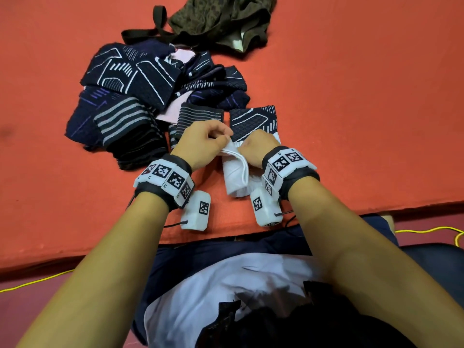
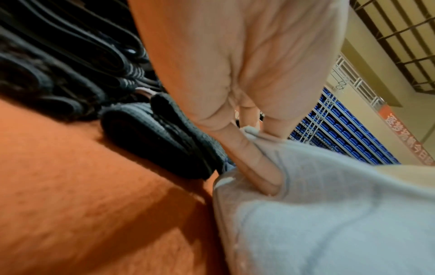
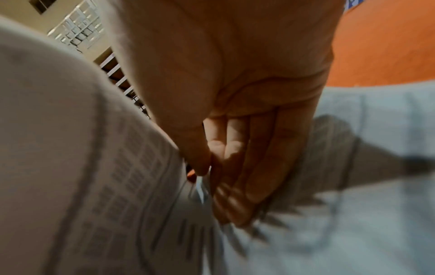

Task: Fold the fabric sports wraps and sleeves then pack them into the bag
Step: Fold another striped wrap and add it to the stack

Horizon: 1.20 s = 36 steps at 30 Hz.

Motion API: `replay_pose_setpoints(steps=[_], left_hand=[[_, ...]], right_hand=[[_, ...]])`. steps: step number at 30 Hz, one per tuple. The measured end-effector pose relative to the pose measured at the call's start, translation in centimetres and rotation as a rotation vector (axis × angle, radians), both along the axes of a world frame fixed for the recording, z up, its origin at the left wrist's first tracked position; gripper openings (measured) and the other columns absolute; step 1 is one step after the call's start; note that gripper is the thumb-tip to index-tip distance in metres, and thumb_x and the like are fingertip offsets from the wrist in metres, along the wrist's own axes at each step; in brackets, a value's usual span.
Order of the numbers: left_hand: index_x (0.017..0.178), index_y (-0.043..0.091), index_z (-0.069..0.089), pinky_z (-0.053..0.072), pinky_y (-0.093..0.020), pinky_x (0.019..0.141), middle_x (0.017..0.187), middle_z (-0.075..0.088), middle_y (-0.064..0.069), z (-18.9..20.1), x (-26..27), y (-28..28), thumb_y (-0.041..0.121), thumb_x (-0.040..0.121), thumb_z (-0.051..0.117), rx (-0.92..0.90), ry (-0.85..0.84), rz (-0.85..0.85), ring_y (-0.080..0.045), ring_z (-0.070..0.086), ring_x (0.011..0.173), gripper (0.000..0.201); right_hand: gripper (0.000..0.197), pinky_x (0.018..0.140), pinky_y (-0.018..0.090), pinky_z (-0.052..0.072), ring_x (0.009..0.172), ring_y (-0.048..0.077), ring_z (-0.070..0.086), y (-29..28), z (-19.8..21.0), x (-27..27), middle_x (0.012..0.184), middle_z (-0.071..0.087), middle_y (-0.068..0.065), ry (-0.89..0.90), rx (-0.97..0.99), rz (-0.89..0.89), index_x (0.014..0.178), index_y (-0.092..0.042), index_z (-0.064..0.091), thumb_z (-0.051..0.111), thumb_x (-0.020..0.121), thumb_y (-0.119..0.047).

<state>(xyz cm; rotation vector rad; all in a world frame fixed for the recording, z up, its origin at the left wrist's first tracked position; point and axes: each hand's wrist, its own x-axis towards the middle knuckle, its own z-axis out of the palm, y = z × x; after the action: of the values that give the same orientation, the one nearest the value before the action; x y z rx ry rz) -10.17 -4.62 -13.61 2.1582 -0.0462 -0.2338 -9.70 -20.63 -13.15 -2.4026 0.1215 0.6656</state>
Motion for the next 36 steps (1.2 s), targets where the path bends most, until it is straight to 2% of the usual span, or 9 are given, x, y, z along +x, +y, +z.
replay_pose_setpoints(steps=[4, 9, 11, 13, 18, 22, 26, 30, 36], left_hand=[[0.089, 0.030, 0.070, 0.052, -0.031, 0.076, 0.069, 0.062, 0.016, -0.9, 0.3, -0.6, 0.011, 0.089, 0.061, -0.047, 0.001, 0.030, -0.008, 0.058, 0.069, 0.021], [0.096, 0.025, 0.069, 0.047, -0.028, 0.070, 0.071, 0.058, 0.014, -1.3, 0.7, -1.8, 0.008, 0.088, 0.054, -0.054, -0.018, 0.072, -0.008, 0.053, 0.066, 0.024], [0.096, 0.024, 0.069, 0.046, -0.025, 0.070, 0.071, 0.058, 0.011, -1.5, 0.8, -2.1, 0.008, 0.086, 0.055, -0.047, -0.023, 0.081, -0.008, 0.053, 0.067, 0.023], [0.091, 0.029, 0.067, 0.049, -0.027, 0.073, 0.070, 0.058, 0.010, -1.7, 0.8, -2.2, 0.008, 0.086, 0.057, -0.058, -0.022, 0.111, -0.008, 0.055, 0.068, 0.024], [0.091, 0.031, 0.066, 0.052, -0.028, 0.076, 0.083, 0.066, 0.009, -2.0, 0.7, -2.0, 0.010, 0.088, 0.056, -0.033, -0.024, 0.129, -0.011, 0.061, 0.077, 0.024], [0.091, 0.030, 0.068, 0.059, -0.037, 0.078, 0.075, 0.064, 0.008, -1.7, 0.6, -2.0, 0.017, 0.085, 0.057, -0.088, 0.035, 0.079, -0.014, 0.064, 0.073, 0.018], [0.096, 0.022, 0.064, 0.052, -0.028, 0.058, 0.067, 0.066, 0.001, -1.6, -0.4, -1.9, 0.013, 0.095, 0.054, -0.077, 0.046, 0.073, -0.011, 0.063, 0.056, 0.014], [0.107, 0.019, 0.059, 0.047, -0.026, 0.044, 0.064, 0.070, -0.003, -1.4, -1.3, -1.3, 0.010, 0.094, 0.052, -0.022, 0.130, 0.046, -0.019, 0.064, 0.050, 0.017], [0.112, 0.021, 0.055, 0.061, -0.044, 0.058, 0.075, 0.073, -0.012, -1.0, -1.8, -1.4, 0.018, 0.099, 0.055, -0.047, 0.251, 0.013, -0.031, 0.073, 0.062, 0.014]], right_hand=[[0.046, 0.050, 0.030, 0.030, 0.065, 0.023, 0.048, -1.1, 0.9, 1.1, 0.066, 0.052, 0.004, -0.017, -0.014, -0.009, 0.059, -0.017, 0.046, 0.056, 0.093, -0.046], [0.026, 0.062, 0.027, 0.038, 0.073, 0.020, 0.053, -2.1, 2.7, 1.1, 0.116, 0.063, 0.023, 0.100, 0.118, 0.008, 0.096, -0.005, 0.058, 0.040, 0.101, -0.024], [0.022, 0.063, 0.031, 0.035, 0.071, 0.022, 0.052, -2.4, 3.0, 0.8, 0.091, 0.064, 0.011, 0.117, 0.126, -0.009, 0.084, -0.011, 0.060, 0.048, 0.092, -0.028], [0.021, 0.055, 0.030, 0.029, 0.057, 0.017, 0.040, -2.7, 3.1, 0.5, 0.064, 0.050, -0.004, 0.131, 0.150, -0.051, 0.065, -0.020, 0.048, 0.056, 0.082, -0.030], [0.043, 0.040, 0.018, 0.026, 0.036, 0.003, 0.032, -3.0, 3.8, -0.2, 0.036, 0.035, -0.016, 0.127, 0.219, 0.012, 0.054, -0.023, 0.037, 0.066, 0.085, -0.029], [0.027, 0.048, 0.025, 0.026, 0.053, 0.012, 0.038, -3.1, 2.4, -0.1, 0.053, 0.041, -0.008, 0.138, 0.142, -0.023, 0.067, -0.018, 0.052, 0.071, 0.082, -0.030], [0.027, 0.051, 0.025, 0.033, 0.059, 0.018, 0.047, -3.6, 1.4, 0.3, 0.066, 0.049, 0.001, 0.147, 0.057, -0.072, 0.066, -0.014, 0.052, 0.072, 0.081, -0.023], [0.018, 0.055, 0.026, 0.040, 0.072, 0.021, 0.057, -4.0, 1.4, 0.8, 0.081, 0.060, 0.005, 0.151, -0.039, -0.052, 0.087, -0.008, 0.063, 0.073, 0.081, -0.021], [0.021, 0.052, 0.025, 0.040, 0.064, 0.020, 0.053, -4.3, 1.5, 1.1, 0.076, 0.056, 0.004, 0.212, -0.153, -0.025, 0.079, -0.011, 0.055, 0.075, 0.075, -0.016]])
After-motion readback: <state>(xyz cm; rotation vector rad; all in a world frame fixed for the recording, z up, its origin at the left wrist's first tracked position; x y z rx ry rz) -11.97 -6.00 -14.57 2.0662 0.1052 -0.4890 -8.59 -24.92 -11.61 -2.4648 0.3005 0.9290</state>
